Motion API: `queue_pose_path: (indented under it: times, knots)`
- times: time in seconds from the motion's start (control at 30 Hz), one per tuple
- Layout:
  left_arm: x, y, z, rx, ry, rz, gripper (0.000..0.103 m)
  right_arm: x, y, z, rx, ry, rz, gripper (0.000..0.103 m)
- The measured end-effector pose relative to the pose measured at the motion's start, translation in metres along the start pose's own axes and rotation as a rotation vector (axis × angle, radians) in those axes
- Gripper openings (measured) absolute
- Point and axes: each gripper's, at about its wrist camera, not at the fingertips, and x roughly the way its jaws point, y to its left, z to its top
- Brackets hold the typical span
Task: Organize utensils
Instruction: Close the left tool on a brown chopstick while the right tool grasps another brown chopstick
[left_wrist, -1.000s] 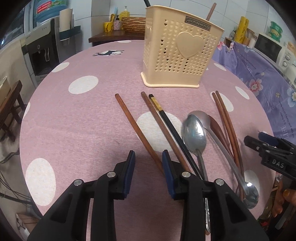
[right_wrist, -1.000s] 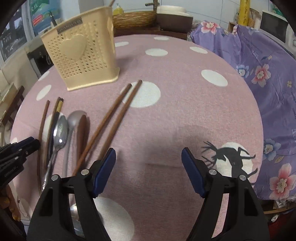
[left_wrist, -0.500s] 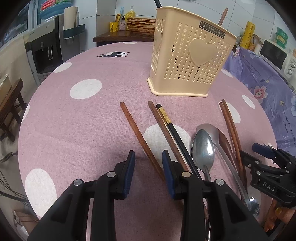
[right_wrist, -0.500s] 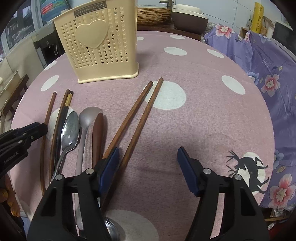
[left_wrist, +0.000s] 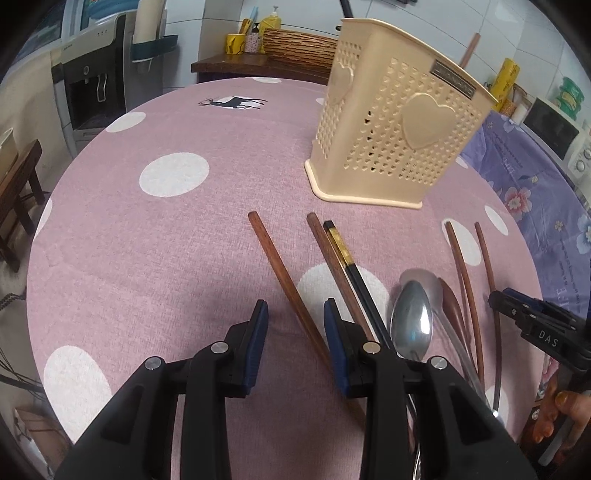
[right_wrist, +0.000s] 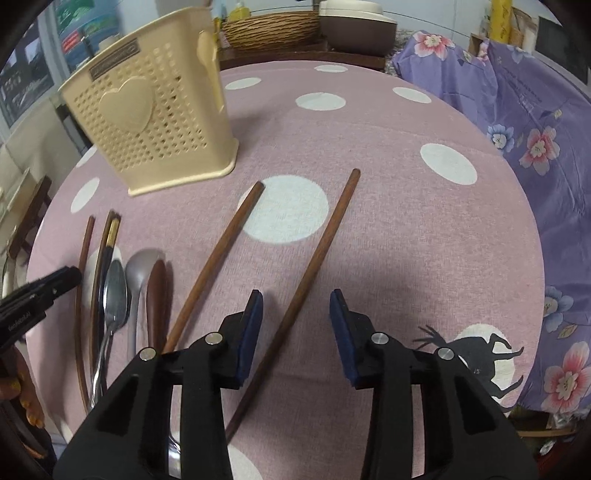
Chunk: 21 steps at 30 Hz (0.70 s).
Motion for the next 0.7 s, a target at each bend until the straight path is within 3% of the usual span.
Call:
queue_pose_path:
  times: [0.33,0.6,0.7]
  knots:
    - [0.016,0.001,0.023,-0.019,-0.002,0.045,0.031,0.014,-0.011,0.033,0.09,-0.023,-0.072,0.039]
    - [0.026,-0.001,0.036,-0.005,0.001,0.08,0.015,0.038,-0.013,0.054,0.082,-0.023,-0.15,0.037]
    - [0.029,-0.003,0.04,0.003,0.005,0.084,0.012,0.043,-0.013,0.062,0.076,-0.031,-0.152,0.028]
